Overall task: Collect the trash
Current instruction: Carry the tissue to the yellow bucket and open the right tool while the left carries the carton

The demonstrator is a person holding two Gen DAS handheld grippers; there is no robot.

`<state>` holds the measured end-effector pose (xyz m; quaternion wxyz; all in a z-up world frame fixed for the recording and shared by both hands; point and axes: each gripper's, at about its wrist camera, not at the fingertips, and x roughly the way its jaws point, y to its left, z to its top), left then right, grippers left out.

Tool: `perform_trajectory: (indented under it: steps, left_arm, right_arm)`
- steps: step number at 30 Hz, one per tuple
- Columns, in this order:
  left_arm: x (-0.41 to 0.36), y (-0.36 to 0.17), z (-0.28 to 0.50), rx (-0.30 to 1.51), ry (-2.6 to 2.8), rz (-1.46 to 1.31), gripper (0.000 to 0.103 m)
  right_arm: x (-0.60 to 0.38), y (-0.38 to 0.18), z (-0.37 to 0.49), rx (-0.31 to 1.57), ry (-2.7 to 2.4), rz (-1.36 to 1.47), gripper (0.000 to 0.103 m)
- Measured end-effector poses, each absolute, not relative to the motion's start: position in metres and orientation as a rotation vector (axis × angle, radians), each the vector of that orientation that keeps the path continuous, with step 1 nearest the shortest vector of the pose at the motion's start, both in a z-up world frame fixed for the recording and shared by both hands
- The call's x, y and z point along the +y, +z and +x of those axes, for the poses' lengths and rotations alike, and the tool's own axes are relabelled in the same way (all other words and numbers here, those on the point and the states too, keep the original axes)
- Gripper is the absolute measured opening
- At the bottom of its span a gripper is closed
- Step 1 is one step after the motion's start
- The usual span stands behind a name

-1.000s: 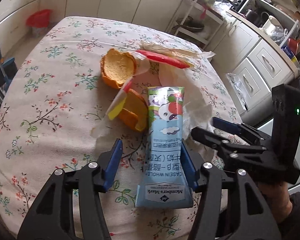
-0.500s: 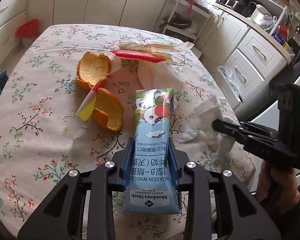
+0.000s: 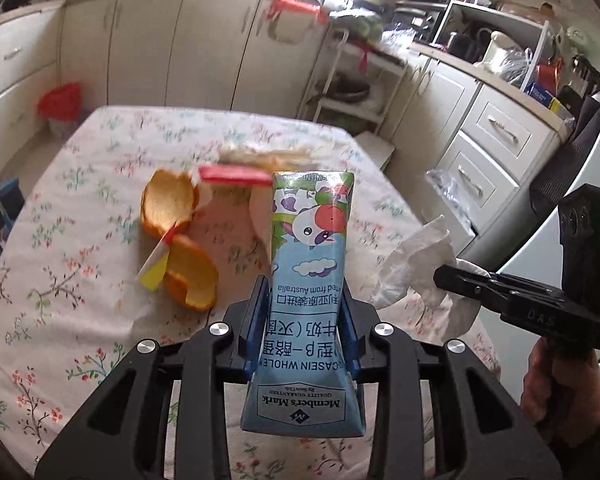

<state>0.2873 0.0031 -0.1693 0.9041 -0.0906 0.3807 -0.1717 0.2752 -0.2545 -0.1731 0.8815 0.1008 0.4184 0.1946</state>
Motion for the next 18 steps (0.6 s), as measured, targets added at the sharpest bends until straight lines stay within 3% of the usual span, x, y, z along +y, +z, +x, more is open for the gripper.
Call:
perform_trajectory:
  steps: [18]
  left_arm:
    - [-0.049,-0.163,0.282,0.744,-0.384,-0.109,0.031]
  right_arm:
    - [-0.303,-0.163,0.259,0.797,0.330,0.274,0.019]
